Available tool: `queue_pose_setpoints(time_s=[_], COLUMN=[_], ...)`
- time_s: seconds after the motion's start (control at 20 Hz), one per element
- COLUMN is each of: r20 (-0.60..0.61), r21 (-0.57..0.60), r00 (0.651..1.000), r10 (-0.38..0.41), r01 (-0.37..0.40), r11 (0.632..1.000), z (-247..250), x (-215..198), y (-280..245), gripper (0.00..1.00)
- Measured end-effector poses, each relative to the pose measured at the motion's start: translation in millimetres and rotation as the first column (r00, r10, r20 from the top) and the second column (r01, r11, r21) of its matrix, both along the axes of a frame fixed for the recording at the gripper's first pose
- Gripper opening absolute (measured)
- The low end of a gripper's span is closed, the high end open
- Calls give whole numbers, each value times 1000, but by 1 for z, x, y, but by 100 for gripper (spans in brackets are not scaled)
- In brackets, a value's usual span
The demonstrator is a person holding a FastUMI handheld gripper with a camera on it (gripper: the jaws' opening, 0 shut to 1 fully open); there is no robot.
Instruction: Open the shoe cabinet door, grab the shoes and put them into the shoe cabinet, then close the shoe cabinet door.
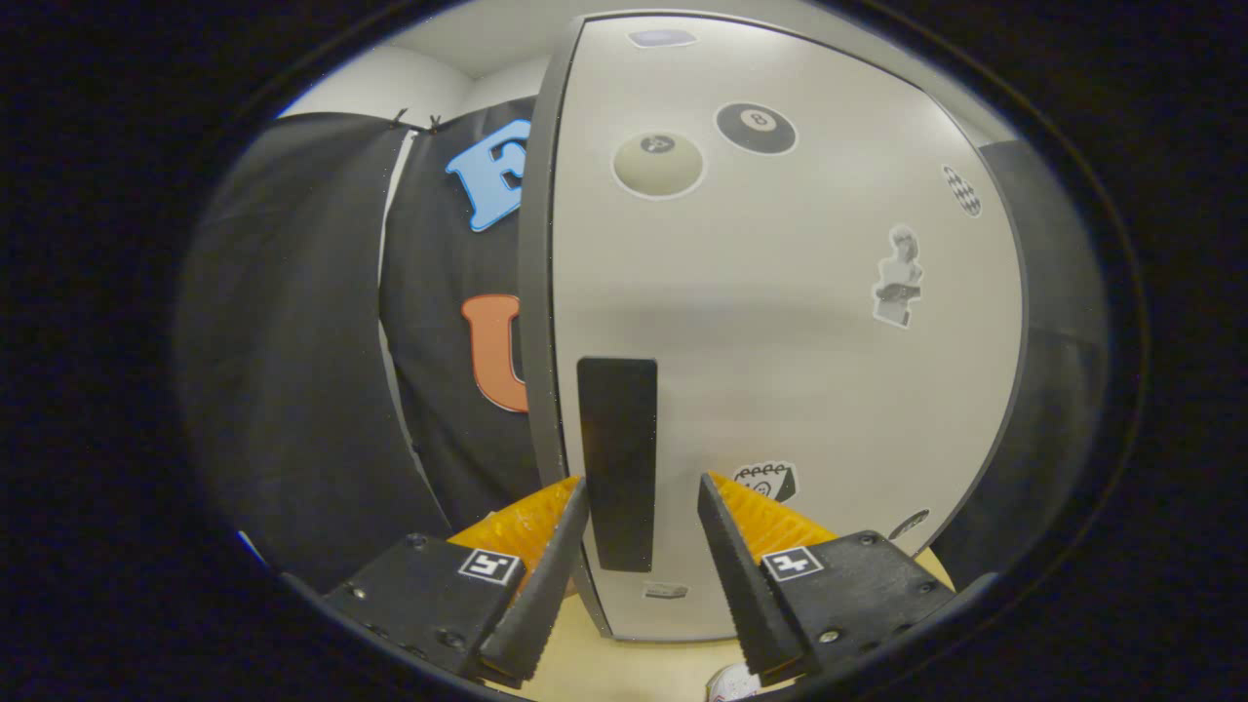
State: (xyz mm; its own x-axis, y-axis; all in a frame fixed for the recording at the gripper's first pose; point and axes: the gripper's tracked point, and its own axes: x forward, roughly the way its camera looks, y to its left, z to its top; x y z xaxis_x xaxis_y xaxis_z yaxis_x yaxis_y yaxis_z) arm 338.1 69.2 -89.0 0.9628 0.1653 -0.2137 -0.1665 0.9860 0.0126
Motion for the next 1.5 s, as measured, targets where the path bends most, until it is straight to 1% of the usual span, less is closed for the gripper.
queue_pose_setpoints(time_s=[0.05, 0.2, 0.35, 0.45, 0.55, 0.7, 0.85, 1.05, 1.15, 1.3, 1.5], r20=[-2, 5, -7, -11, -4, 4, 12, 4, 6, 14, 19], r21=[8, -23, -18, -38, -47, -51, -60, -40, -56, -80, -52], r00=[1000, 999, 1000, 1000, 1000, 997, 989, 972, 969, 970, 971], r10=[20, -31, -27, -5, 27, 82, 145, 233, 249, 244, 237], r01=[-20, 32, 27, 4, -27, -81, -144, -233, -248, -242, -236], r11=[1000, 999, 999, 999, 999, 995, 988, 972, 967, 967, 970], z=[-2, -2, -3, -3, -2, 0, 1, 2, 2, 3, 6], x=[1, 3, -1, -7, -16, -42, -82, -136, -160, -194, -223], y=[7, 2, 4, 3, 3, 1, -17, -49, -69, -100, -145], gripper=[64, 40, 32, 29, 29, 28, 28, 28, 28, 28, 28])
